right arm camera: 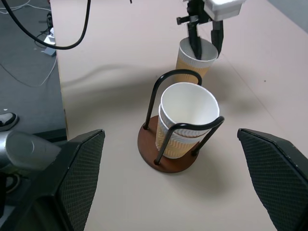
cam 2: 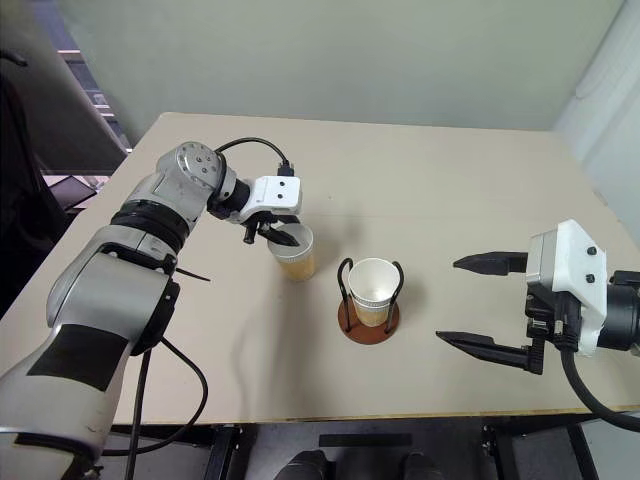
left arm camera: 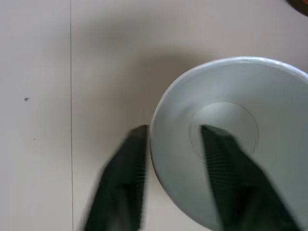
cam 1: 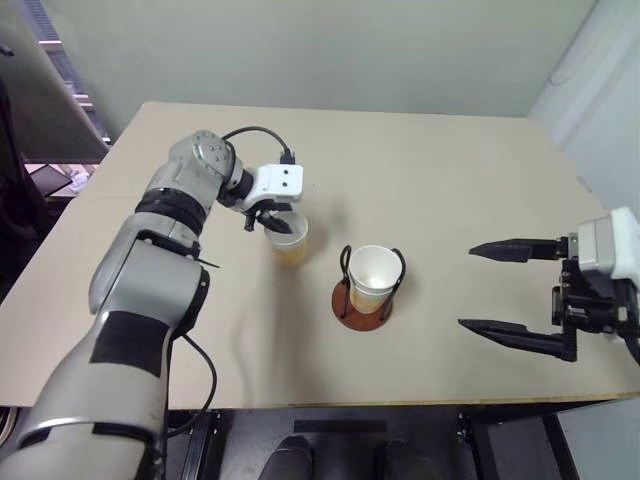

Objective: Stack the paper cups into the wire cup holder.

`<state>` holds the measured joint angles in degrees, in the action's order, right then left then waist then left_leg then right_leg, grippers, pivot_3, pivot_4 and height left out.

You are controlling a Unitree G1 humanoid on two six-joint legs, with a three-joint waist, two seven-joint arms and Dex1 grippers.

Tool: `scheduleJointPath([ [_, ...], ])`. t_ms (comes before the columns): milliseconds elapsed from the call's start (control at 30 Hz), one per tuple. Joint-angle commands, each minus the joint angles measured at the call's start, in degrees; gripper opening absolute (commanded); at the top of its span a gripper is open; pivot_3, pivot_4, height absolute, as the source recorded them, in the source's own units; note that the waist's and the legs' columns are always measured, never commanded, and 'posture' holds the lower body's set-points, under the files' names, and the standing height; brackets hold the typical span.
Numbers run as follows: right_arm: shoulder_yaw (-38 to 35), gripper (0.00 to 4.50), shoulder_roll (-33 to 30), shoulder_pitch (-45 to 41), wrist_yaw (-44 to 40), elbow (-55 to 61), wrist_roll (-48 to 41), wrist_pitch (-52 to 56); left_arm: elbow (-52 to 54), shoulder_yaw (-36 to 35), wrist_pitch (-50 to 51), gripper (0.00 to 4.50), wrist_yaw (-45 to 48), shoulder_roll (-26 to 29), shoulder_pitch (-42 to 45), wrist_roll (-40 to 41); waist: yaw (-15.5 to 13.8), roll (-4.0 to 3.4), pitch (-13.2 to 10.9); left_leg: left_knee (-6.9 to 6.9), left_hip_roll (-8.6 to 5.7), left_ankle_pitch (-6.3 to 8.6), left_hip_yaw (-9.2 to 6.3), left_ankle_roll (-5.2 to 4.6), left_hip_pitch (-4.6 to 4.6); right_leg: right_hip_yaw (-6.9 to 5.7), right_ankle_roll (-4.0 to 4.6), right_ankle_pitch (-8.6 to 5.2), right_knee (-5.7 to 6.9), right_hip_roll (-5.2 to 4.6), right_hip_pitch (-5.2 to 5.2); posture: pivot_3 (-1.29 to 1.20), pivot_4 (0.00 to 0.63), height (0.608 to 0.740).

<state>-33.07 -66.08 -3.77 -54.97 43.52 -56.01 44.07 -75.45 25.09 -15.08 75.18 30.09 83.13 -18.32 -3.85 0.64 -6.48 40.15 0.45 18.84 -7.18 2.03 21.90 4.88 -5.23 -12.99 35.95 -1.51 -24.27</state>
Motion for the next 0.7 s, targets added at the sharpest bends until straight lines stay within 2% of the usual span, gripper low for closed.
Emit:
scheduleJointPath([
  [33, -1.54, 4.5, -0.4, -0.25, 0.21, 0.38, 0.53, -0.82, 0.26, -2.12, 0.01, 0.26, 0.06, 0.79, 0.98, -0.18, 0.01, 0.0, 0.0, 0.01, 0.0, 0.0, -0.03, 0.0, 0.0, 0.02, 0.0, 0.0, 0.0, 0.02, 0.0, 0.0, 0.15, 0.74],
  [67, -1.45, 4.5, -0.4, -0.28, 0.17, 0.31, 0.61, -0.89, 0.26, -2.36, 0.08, 0.03, 0.14, 0.87, 1.02, -0.15, 0.01, 0.0, 0.0, 0.0, -0.02, 0.0, 0.01, 0.0, 0.0, 0.0, 0.0, 0.0, 0.0, 0.06, 0.0, 0.0, 0.15, 0.74],
  [333, 0.32, 4.5, -0.07, -0.15, -1.57, -1.77, 3.36, -3.08, 1.09, -9.26, 1.37, 0.03, 6.1, 2.3, 3.98, 4.2, 0.09, 0.0, 0.0, 0.0, -0.01, 0.0, 0.0, -0.01, -0.01, 0.01, 0.0, 0.0, 0.01, 0.07, -0.02, 0.0, 0.15, 0.74],
  [533, 1.6, 4.5, -0.49, -0.79, -3.19, -4.18, 5.91, -4.88, 4.72, -18.84, 5.52, 0.03, 16.95, -1.18, 12.77, 18.43, -0.17, 0.06, -0.03, 0.0, -0.28, 0.0, -0.02, -0.04, 0.12, -0.05, -0.01, -0.01, -0.07, 0.05, -0.02, 0.0, 0.15, 0.74],
  [567, 1.89, 4.5, -0.52, -0.81, -3.38, -4.53, 6.48, -5.21, 6.32, -18.32, 6.42, 0.03, 17.32, -2.04, 13.66, 21.75, -0.18, 0.08, -0.02, -0.02, -0.15, 0.01, -0.13, -0.08, 0.12, 0.03, -0.01, -0.01, -0.09, -0.26, -0.01, 0.0, 0.15, 0.74],
  [633, 2.15, 4.5, -0.49, -1.06, -3.57, -4.82, 6.97, -5.55, 11.54, -14.87, 9.14, 0.03, 17.32, -3.14, 13.93, 29.17, -0.03, 0.05, -0.03, -0.07, -0.46, -0.02, 0.17, -0.17, 0.11, -0.07, -0.07, -0.04, -0.07, -0.22, -0.01, 0.0, 0.15, 0.74],
  [700, 2.25, 4.5, -0.4, -1.29, -3.52, -4.71, 7.1, -5.6, 18.49, -9.42, 12.1, 0.03, 17.32, -2.96, 12.67, 37.08, 0.26, -0.05, -0.02, -0.07, -0.37, 0.0, 0.07, -0.35, 0.04, 0.11, -0.23, -0.1, 0.01, -0.84, 0.05, 0.0, 0.15, 0.74],
])
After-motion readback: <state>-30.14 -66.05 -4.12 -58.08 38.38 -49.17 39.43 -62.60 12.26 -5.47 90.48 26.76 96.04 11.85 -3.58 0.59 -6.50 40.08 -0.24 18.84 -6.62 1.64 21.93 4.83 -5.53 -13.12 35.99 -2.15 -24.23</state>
